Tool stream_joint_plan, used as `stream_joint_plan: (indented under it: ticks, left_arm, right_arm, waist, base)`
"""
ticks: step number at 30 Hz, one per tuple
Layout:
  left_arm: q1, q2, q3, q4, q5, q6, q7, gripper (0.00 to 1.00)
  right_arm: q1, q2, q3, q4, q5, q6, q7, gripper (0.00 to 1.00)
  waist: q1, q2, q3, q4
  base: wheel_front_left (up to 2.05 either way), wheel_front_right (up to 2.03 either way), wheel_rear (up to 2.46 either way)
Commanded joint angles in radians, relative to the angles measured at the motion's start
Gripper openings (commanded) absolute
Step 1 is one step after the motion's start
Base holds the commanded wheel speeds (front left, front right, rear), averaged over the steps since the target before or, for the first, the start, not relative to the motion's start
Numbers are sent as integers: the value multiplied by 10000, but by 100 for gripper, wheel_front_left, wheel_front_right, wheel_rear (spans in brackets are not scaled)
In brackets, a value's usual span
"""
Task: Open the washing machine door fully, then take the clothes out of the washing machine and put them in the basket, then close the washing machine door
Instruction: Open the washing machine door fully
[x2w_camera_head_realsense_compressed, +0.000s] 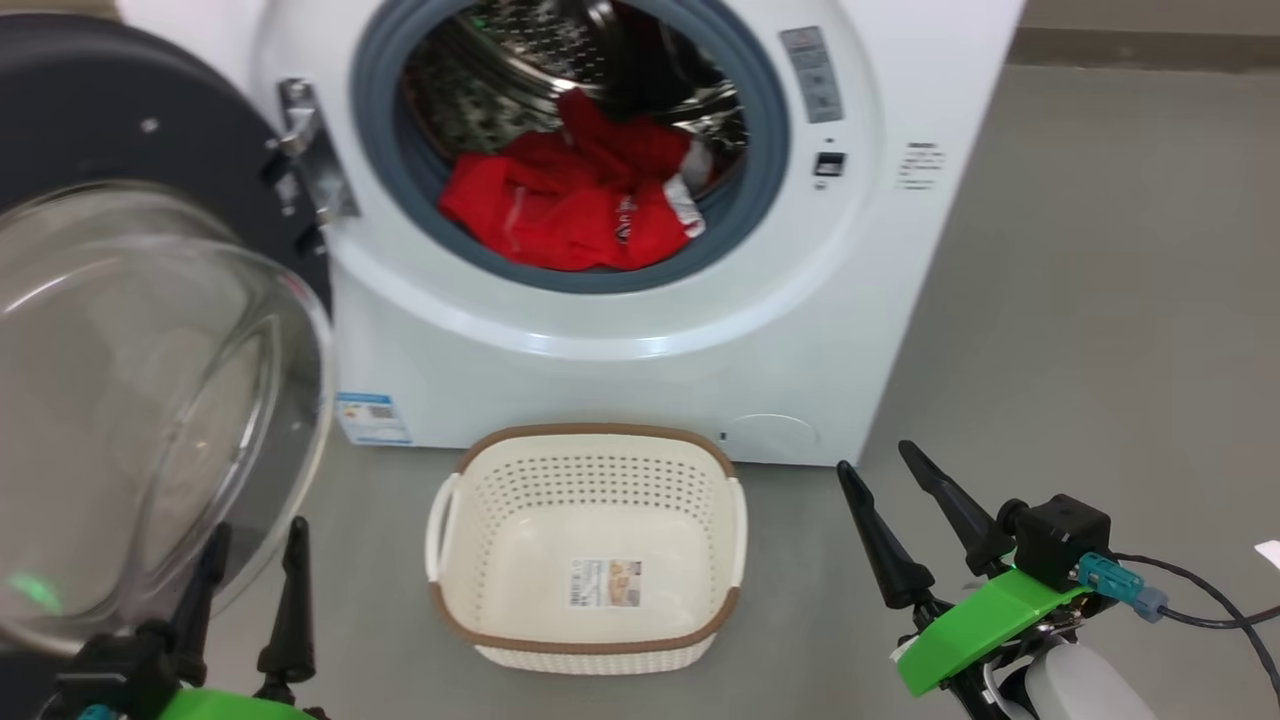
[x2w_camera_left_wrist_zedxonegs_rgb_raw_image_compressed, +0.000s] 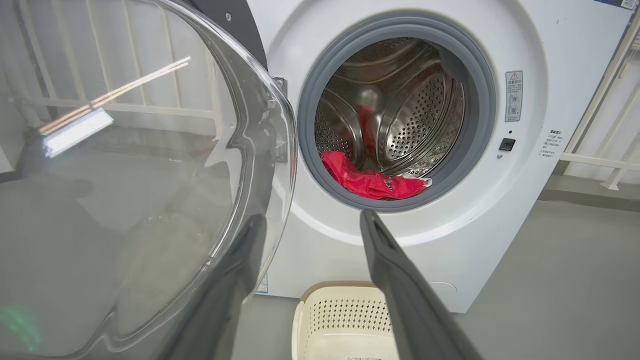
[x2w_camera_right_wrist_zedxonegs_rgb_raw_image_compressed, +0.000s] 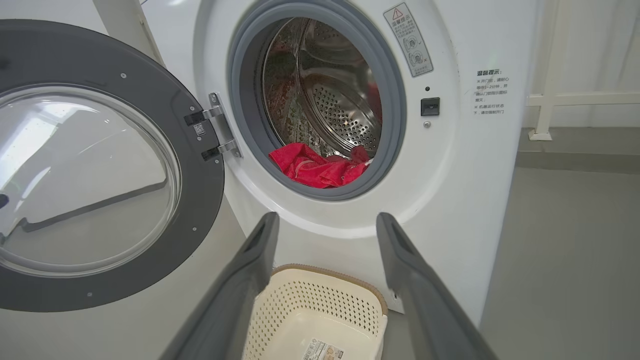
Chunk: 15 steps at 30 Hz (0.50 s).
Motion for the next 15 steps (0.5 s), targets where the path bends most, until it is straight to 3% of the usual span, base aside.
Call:
stream_joint_plan:
  ticks: [1,15]
  left_arm:
    - [-145,158,442,-316,225,-67,-81,100]
    - [59,-324,1162,-295,949,-558,-81,100]
  right_arm:
    - [-258,-71,186,-283,52,16,-118,100]
    - [-348,-122,-17,-398,4,16,-118,100]
  waist:
    - [0,0,18,-560]
    - [0,0,147,-1503]
  base:
    - [0,0,0]
    - [0,0,0]
